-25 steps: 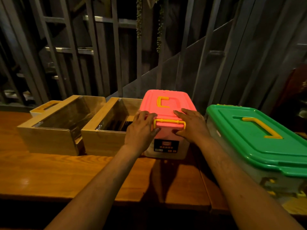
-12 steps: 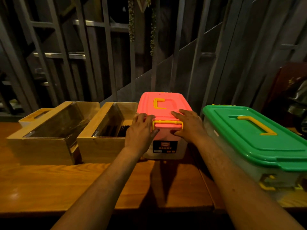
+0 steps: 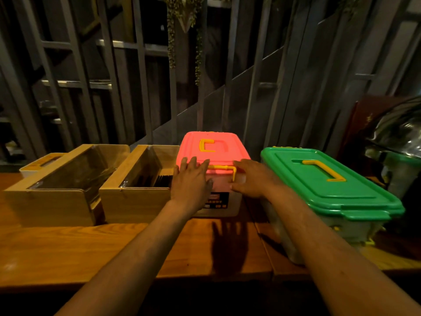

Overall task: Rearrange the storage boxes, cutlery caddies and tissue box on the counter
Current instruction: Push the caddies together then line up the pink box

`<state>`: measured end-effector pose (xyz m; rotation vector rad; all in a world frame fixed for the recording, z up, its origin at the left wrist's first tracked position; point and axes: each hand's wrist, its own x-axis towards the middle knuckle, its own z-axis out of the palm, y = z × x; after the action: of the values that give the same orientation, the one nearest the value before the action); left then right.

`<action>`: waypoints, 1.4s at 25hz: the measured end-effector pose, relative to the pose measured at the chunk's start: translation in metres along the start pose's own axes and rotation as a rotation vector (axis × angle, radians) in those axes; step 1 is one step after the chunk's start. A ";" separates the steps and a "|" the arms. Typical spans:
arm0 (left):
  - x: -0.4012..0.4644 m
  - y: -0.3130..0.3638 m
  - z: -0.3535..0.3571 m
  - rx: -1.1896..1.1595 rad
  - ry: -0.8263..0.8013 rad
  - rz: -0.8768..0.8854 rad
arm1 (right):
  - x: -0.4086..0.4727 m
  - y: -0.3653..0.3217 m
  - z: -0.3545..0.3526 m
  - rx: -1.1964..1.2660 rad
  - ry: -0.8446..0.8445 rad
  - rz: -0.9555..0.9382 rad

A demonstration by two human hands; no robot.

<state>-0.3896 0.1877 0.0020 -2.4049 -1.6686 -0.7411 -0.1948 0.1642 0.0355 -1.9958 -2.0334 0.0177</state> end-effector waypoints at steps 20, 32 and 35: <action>-0.081 0.257 0.039 -0.142 0.117 0.112 | -0.155 0.263 -0.057 0.201 0.185 -0.016; -0.040 0.231 0.062 -0.060 0.177 0.075 | -0.096 0.250 -0.030 0.194 0.234 -0.022; -0.021 0.221 0.071 0.001 0.171 0.100 | -0.075 0.248 -0.029 0.185 0.215 -0.010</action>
<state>-0.1718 0.1112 -0.0314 -2.3303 -1.4729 -0.9010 0.0538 0.0950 -0.0041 -1.7928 -1.8365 -0.0104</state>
